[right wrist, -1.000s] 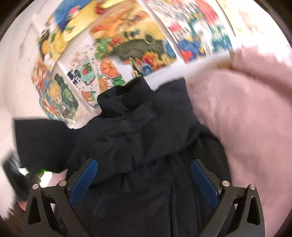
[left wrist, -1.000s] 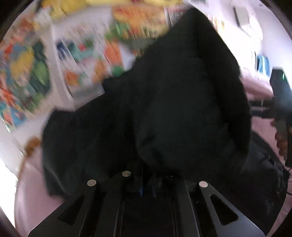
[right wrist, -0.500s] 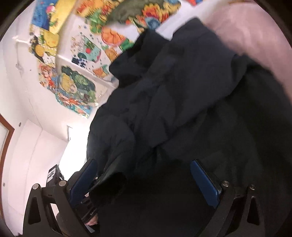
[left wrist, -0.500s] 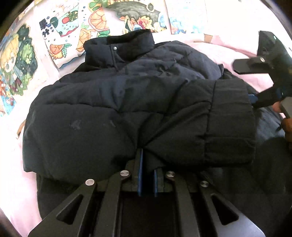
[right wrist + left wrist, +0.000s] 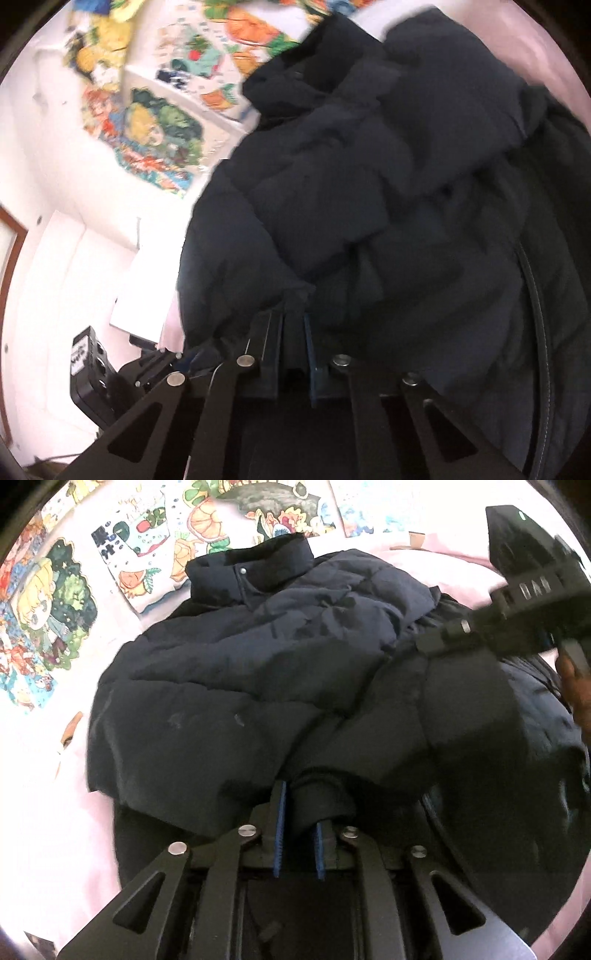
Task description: Fold large clothes
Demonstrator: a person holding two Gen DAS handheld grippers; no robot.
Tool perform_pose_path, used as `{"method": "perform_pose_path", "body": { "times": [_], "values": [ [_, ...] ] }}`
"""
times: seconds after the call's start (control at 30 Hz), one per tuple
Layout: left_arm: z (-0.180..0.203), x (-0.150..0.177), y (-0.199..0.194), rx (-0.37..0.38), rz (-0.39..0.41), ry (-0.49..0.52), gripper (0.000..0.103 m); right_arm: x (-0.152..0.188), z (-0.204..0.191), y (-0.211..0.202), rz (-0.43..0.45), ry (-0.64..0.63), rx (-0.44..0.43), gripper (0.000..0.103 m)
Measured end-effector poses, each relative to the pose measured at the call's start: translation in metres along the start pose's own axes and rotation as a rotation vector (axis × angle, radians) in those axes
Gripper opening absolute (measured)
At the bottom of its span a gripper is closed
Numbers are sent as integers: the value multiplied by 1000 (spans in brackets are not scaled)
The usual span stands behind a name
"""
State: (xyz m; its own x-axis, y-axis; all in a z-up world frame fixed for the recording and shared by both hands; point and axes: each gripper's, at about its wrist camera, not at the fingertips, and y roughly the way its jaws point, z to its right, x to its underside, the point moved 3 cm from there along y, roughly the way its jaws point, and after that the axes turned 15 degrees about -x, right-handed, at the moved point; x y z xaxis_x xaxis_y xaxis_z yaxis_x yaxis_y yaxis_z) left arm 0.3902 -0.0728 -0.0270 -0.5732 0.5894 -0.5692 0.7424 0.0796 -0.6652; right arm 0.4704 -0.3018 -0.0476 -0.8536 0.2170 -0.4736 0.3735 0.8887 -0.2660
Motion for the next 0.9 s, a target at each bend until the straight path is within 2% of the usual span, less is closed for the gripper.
{"method": "perform_pose_path", "body": {
  "times": [0.07,0.13,0.23,0.37,0.47,0.57,0.67,0.73,0.8,0.9],
  "values": [
    [-3,8,-4,-13,-10,1,48,-5,-14,-8,34,-59,29,9],
    [-7,18,-8,-48,-3,-7,53,-13,-21,-18,71,-86,40,9],
    [-19,30,-10,-23,-28,-83,53,-20,-26,-32,104,-129,76,9],
    [-50,39,-18,60,-31,-273,74,-23,-27,-42,117,-202,181,9],
    [-79,36,-20,20,-25,-377,75,-35,-29,-50,142,-259,258,9],
    [-111,22,-12,-87,-45,-438,75,-55,-35,-60,184,-326,338,9],
    [-143,2,5,-152,-87,-519,75,-80,-46,-67,211,-434,454,9],
    [-159,-11,17,-163,-99,-555,75,-96,-50,-64,205,-499,546,9],
    [-171,-29,35,-162,-108,-569,75,-109,-48,-57,202,-556,644,9],
    [-182,-52,60,-203,-108,-556,75,-121,-32,-46,202,-580,769,9]
  ]
}}
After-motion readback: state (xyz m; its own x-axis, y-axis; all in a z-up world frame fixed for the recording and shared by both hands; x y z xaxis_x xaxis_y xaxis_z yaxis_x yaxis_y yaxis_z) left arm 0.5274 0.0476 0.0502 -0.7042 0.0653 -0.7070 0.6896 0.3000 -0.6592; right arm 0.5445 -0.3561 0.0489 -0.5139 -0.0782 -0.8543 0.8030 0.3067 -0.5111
